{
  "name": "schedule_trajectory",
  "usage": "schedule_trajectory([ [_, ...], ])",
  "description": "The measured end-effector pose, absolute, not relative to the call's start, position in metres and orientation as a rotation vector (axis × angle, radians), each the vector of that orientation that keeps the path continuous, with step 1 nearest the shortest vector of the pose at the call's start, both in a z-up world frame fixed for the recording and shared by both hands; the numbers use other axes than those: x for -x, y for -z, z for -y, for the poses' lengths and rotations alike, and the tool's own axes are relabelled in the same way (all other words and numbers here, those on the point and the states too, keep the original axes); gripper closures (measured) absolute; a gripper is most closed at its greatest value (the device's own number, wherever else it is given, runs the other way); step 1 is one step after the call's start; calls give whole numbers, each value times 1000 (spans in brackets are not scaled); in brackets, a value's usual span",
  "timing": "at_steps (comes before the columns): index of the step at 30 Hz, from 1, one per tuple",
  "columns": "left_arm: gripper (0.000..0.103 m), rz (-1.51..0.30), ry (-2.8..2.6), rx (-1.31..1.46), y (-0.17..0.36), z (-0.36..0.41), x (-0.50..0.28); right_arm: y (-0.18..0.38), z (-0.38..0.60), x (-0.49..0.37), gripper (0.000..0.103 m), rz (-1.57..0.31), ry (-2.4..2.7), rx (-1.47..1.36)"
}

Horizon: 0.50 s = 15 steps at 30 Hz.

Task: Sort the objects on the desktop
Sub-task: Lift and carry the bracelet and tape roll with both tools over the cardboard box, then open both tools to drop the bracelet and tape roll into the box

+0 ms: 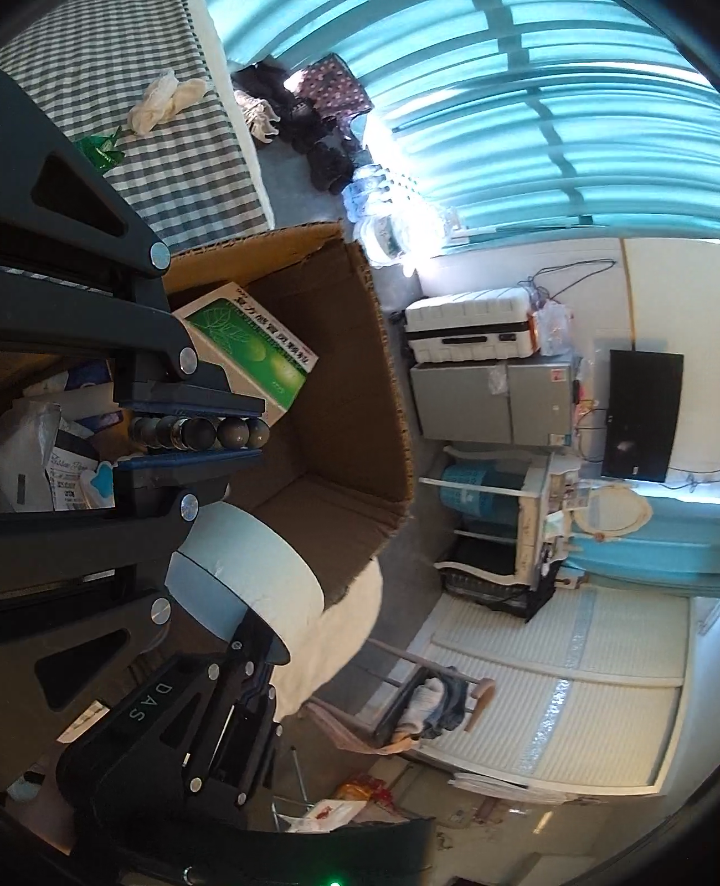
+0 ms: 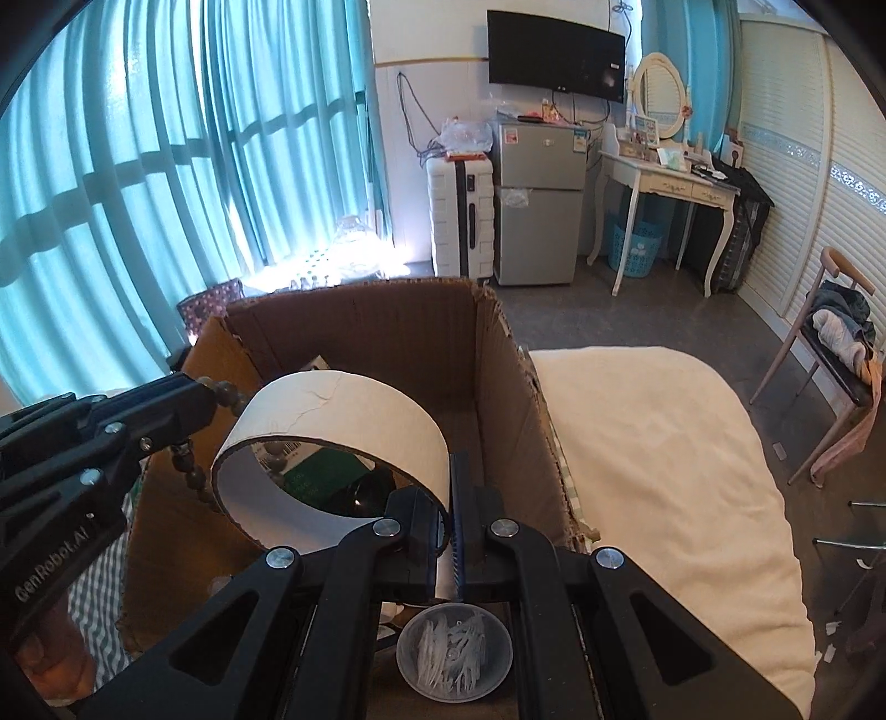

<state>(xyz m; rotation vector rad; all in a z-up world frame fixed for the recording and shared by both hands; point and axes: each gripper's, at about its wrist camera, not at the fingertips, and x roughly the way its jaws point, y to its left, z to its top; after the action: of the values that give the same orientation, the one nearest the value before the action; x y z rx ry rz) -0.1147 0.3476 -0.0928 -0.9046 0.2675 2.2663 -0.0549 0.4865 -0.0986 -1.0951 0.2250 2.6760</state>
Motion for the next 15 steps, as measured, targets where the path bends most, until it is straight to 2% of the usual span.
schedule_trajectory([
  [11,92,-267,-2192,1162,133,-348,142,129,-485,74,96,-209,-2545,1300],
  [15,86,-267,-2195,1161,133,-345,142,132,-480,74,93,-195,-2537,1325],
])
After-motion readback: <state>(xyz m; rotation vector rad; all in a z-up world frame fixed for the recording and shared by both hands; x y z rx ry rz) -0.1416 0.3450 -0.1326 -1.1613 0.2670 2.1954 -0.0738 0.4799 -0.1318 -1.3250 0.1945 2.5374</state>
